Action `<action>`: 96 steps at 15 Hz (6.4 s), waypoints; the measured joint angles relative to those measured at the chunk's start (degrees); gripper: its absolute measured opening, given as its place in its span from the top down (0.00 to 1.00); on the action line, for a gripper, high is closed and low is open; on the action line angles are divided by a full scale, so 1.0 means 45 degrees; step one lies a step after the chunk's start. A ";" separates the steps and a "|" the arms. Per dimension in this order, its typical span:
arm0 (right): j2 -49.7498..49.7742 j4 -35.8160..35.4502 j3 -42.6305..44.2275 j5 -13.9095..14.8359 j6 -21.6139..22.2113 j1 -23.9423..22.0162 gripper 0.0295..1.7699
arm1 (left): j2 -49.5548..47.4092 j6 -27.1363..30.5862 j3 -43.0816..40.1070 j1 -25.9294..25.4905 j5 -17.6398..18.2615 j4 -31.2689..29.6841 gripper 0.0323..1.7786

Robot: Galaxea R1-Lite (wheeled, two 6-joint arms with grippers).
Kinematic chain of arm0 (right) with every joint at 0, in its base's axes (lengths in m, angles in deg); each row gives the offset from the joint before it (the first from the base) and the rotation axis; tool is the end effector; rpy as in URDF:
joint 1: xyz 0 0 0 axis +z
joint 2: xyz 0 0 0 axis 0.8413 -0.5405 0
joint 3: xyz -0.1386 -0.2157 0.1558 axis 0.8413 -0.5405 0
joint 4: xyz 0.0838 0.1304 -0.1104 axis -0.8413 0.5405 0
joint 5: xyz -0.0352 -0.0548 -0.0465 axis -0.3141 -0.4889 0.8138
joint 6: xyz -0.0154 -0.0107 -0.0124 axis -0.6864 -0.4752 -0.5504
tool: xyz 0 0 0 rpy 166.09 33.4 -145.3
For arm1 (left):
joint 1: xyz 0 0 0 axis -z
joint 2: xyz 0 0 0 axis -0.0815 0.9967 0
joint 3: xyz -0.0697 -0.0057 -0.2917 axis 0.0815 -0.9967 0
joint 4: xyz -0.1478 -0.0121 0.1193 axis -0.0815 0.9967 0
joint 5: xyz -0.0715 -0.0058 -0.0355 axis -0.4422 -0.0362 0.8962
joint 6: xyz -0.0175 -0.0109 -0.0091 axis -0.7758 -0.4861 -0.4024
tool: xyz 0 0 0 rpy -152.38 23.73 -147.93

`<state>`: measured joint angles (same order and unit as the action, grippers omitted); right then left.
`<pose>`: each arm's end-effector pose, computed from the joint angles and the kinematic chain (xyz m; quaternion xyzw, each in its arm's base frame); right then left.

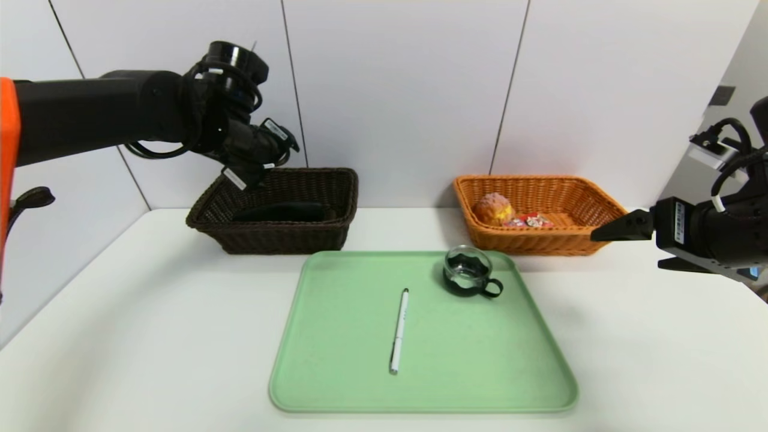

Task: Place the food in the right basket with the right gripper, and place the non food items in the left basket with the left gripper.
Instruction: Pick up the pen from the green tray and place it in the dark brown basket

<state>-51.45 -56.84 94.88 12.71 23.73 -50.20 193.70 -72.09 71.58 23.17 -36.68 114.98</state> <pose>0.2219 0.0299 0.2526 0.1777 0.3896 0.0293 0.9032 0.3852 -0.1239 0.2768 -0.3927 0.2525 0.0708 0.8815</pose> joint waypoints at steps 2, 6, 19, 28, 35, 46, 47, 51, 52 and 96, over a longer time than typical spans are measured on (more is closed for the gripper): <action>0.0041 -0.0014 -0.0024 0.0005 0.0049 -0.0003 0.03 | -0.0601 0.2511 -0.0141 0.1346 -0.0520 0.0062 0.15; 0.0268 -0.0070 -0.0455 -0.0008 0.0065 -0.0130 0.03 | -0.1520 0.6426 -0.1617 0.3803 0.0200 0.1417 0.11; 0.0371 -0.0116 -0.1097 -0.0130 0.0084 -0.0374 0.03 | 0.0279 0.6553 -0.1807 0.6932 0.1647 0.5071 0.06; 0.0317 -0.0333 -0.1092 -0.0160 0.0049 -0.0358 0.03 | 0.1953 0.6540 0.0005 0.6824 0.1587 0.6033 0.05; 0.0336 -0.0339 -0.1116 -0.0165 -0.0019 -0.0363 0.03 | 0.2506 0.6632 0.0014 0.6475 0.1587 0.5654 0.05; 0.0287 -0.0601 -0.1170 -0.0165 -0.0076 -0.0355 0.03 | 0.2901 0.7014 0.0019 0.6418 0.1355 0.5684 0.05; 0.0287 -0.0607 -0.1173 -0.0165 -0.0076 -0.0349 0.03 | 0.2920 0.7014 0.0019 0.6418 0.1311 0.5692 0.05; 0.0306 -0.0634 -0.1173 -0.0119 -0.0076 -0.0355 0.03 | 0.2999 0.6932 0.0014 0.6393 0.1170 0.5624 0.27; 0.0312 -0.0645 -0.1173 -0.0119 -0.0073 -0.0355 0.03 | 0.3018 0.6897 0.0014 0.6401 0.1170 0.5624 0.35; 0.0515 -0.1490 -0.1387 -0.0024 0.0005 -0.0241 0.03 | 0.2108 -0.4454 0.0068 -0.2238 0.3411 -0.0471 0.99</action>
<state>-49.13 -63.54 88.64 12.60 23.75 -51.28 203.18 -92.13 71.88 13.10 -21.33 112.86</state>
